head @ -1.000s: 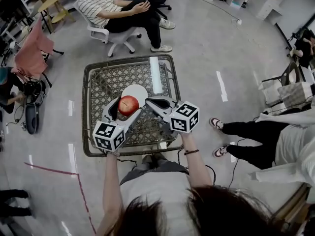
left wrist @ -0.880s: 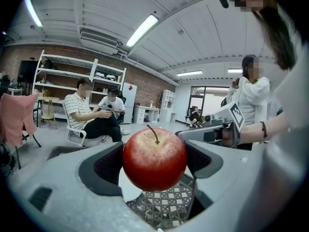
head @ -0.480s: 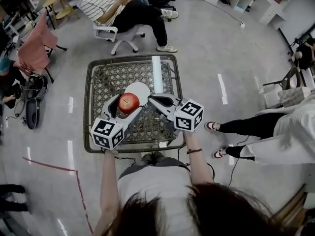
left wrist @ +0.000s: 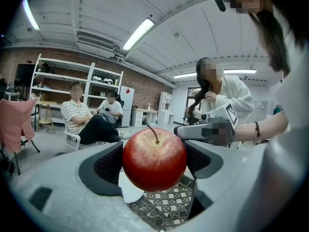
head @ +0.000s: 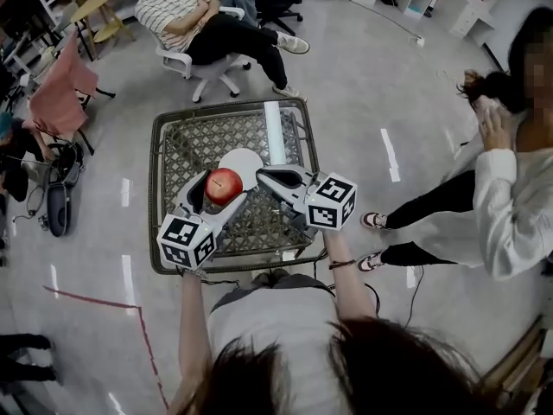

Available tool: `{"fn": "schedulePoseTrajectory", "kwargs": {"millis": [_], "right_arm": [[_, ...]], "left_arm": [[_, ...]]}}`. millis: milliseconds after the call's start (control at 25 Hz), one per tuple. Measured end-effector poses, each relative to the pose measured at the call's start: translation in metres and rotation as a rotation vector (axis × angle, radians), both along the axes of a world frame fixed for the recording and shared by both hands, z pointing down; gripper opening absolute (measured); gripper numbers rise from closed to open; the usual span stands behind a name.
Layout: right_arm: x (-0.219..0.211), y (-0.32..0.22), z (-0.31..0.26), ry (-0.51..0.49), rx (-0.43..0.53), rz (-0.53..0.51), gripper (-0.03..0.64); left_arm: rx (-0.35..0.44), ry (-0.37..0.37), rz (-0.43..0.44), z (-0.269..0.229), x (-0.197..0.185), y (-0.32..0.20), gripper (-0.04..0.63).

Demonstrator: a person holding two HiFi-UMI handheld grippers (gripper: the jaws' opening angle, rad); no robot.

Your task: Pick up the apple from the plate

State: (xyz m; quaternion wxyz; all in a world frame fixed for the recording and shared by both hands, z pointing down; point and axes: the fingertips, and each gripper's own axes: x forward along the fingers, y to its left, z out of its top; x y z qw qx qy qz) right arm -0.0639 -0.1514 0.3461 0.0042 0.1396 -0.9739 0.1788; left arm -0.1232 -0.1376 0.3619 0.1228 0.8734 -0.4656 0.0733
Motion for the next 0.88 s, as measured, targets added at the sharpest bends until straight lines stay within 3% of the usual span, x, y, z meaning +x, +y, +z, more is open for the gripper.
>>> {"fn": "schedulePoseTrajectory", "kwargs": {"millis": [880], "right_arm": [[-0.004,-0.003,0.002,-0.017,0.001,-0.012,0.009]], "left_arm": [[-0.003,0.007,-0.003,0.002,-0.003,-0.003,0.400]]}}
